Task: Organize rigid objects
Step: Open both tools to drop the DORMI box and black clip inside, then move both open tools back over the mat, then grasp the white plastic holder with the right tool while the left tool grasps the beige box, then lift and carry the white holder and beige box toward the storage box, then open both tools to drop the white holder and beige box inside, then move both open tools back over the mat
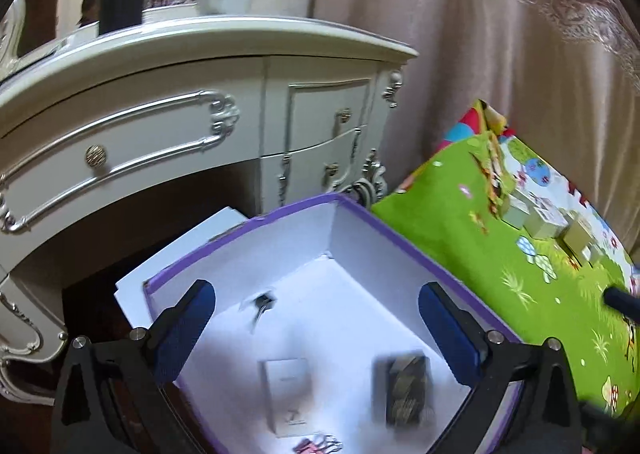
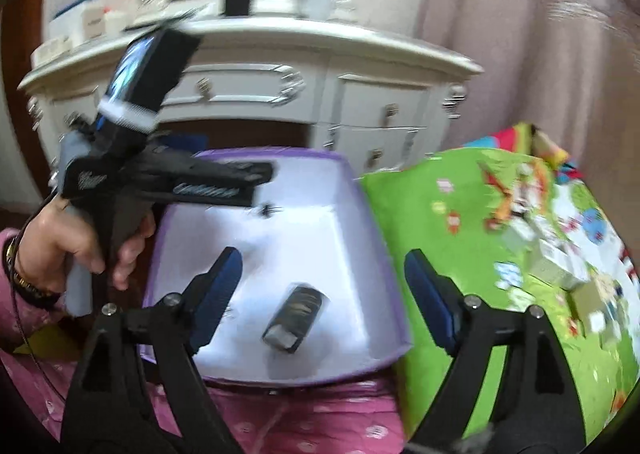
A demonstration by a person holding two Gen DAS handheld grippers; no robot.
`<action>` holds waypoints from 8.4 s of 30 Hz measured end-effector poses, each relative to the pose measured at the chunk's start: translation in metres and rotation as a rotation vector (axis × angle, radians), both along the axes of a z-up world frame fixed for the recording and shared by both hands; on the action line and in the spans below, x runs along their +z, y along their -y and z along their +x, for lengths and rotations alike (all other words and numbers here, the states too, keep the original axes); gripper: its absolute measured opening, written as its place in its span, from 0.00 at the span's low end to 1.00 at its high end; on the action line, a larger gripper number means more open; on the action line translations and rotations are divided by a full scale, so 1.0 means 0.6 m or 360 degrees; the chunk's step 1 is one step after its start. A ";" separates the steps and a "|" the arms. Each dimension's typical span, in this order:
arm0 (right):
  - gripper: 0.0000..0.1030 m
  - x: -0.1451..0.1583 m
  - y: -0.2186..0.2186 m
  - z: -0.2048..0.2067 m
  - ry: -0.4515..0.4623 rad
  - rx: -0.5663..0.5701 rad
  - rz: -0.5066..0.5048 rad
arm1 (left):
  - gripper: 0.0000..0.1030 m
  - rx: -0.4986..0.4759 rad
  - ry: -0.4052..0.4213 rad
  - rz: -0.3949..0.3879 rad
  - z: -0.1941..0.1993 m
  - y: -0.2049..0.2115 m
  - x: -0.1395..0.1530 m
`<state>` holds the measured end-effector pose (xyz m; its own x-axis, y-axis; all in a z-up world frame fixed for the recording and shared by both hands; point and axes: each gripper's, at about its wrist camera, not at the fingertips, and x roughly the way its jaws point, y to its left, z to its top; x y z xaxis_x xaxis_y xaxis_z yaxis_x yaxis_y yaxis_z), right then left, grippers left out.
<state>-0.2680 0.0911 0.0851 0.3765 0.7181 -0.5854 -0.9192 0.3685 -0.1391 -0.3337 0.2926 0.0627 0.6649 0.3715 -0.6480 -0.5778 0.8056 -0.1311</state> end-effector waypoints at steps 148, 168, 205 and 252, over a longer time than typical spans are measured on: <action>0.65 0.197 0.510 -0.014 0.1029 -0.1466 0.0742 | 0.51 -0.1047 0.0859 0.0574 0.127 0.499 0.214; 0.65 0.174 0.364 -0.027 0.0868 -0.1007 0.0636 | 0.51 -0.0804 0.0716 0.0472 0.074 0.361 0.165; 0.65 -0.046 -0.057 -0.057 0.0066 0.0198 -0.0166 | 0.51 -0.0012 -0.0052 -0.0223 -0.002 -0.025 -0.054; 0.87 -0.119 0.477 0.343 -0.0514 -0.1205 0.0141 | 0.93 -0.1557 -0.0542 0.0149 0.663 0.351 -0.101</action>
